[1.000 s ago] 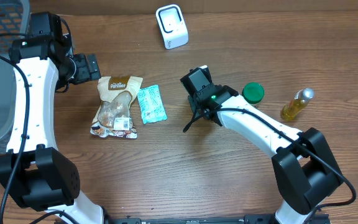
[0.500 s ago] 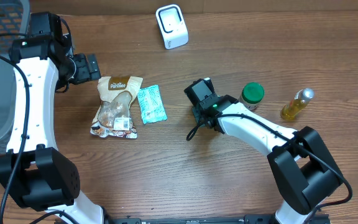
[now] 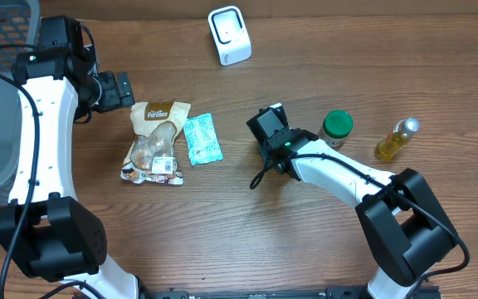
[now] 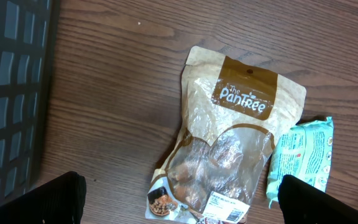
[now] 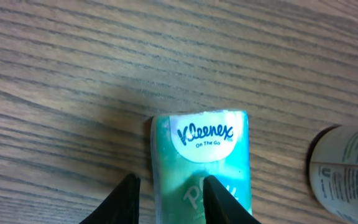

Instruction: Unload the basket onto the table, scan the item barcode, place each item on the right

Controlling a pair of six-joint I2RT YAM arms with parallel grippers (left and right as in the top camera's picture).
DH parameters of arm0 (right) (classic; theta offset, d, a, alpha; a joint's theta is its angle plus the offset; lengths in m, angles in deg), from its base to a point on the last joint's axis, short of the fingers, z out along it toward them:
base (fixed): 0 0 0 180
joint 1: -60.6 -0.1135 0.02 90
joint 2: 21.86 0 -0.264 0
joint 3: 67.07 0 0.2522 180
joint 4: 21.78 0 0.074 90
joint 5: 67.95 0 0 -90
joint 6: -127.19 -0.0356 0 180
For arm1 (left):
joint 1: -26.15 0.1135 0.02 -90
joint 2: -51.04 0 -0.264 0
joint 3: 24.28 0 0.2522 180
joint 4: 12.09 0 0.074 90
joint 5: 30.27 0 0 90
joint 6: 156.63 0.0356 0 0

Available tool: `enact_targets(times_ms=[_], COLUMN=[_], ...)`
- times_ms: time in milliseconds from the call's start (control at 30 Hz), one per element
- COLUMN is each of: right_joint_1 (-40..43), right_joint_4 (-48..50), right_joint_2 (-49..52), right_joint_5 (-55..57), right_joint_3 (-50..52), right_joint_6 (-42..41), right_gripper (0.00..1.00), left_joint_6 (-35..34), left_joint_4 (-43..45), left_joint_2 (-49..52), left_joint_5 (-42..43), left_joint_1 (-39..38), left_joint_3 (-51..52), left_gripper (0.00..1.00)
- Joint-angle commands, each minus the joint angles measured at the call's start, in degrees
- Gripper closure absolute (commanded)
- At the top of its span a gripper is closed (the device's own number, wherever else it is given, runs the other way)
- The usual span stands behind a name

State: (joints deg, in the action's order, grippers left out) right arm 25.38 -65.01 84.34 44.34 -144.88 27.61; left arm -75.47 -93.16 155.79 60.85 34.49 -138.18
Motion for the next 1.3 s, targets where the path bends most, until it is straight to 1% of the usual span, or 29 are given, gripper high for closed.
enact_targets(times_ms=[0, 233, 433, 467, 500, 600, 633, 700, 800, 867, 933, 1100, 1233, 1267], right_joint_1=[0.48, 0.48, 0.48, 0.48, 0.48, 0.48, 0.48, 0.48, 0.74, 1.22, 2.19, 6.8, 13.81, 17.0], right_joint_4=[0.48, 0.48, 0.46, 0.42, 0.15, -0.87, -1.29, -1.22, -1.38, -2.56, -4.44, -7.28, -9.46, -10.27], right_joint_2=[-0.63, -0.28, 2.16, 2.64, 3.37, 4.09, 4.09, 4.07, 3.26, 1.25, -2.14, -10.21, -14.8, -15.43], right_joint_5=[1.27, -0.57, -0.7, -0.66, -0.26, -0.26, -0.26, -0.22, -0.31, -0.59, -4.35, -20.52, -37.22, -44.13], right_joint_3=[0.35, 0.37, 0.37, 0.37, 0.37, 0.35, 0.35, 0.28, -0.52, -2.34, -5.2, -8.96, -8.98, -8.98], right_joint_6=[0.52, 0.48, 0.5, 0.5, 0.5, 0.5, 0.5, 0.5, 0.37, -1.84, -2.4, -2.43, -2.43, -2.4], right_gripper=[0.7, 0.7, 0.7, 0.71, 0.73, 0.75, 0.79, 0.96, 0.96, 0.96, 0.96, 0.96, 0.96, 0.96], left_joint_6=[-0.59, -0.59, -0.59, -0.59, -0.59, -0.59, -0.59, -0.59, -0.59, -0.59, -0.59, -0.59, -0.59, -0.59], left_joint_4=[0.07, 0.07, 0.07, 0.07, 0.07, 0.07, 0.07, 0.07, 0.07, 0.07, 0.07, 0.07, 0.07, 0.07], left_joint_2=[-1.36, -1.36, -1.36, -1.36, -1.36, -1.36, -1.36, -1.36, -1.36, -1.36, -1.36, -1.36, -1.36, -1.36], left_joint_5=[0.17, 0.17, 0.2, 0.2, 0.17, 0.17, 0.17, 0.17, 0.17, 0.2, 0.17, 0.2, 0.17, 0.17], left_joint_1=[-0.22, -0.22, -0.22, -0.22, -0.22, -0.22, -0.22, -0.22, -0.22, -0.22, -0.22, -0.22, -0.22, -0.22], left_joint_3=[-1.25, -1.25, -1.25, -1.25, -1.25, -1.25, -1.25, -1.25, -1.25, -1.25, -1.25, -1.25, -1.25, -1.25], left_gripper=[0.01, 0.01, 0.0, 0.01, 0.0, 0.0, 0.01, 0.0, 0.01, 0.0, 0.0, 0.01, 0.0, 0.01])
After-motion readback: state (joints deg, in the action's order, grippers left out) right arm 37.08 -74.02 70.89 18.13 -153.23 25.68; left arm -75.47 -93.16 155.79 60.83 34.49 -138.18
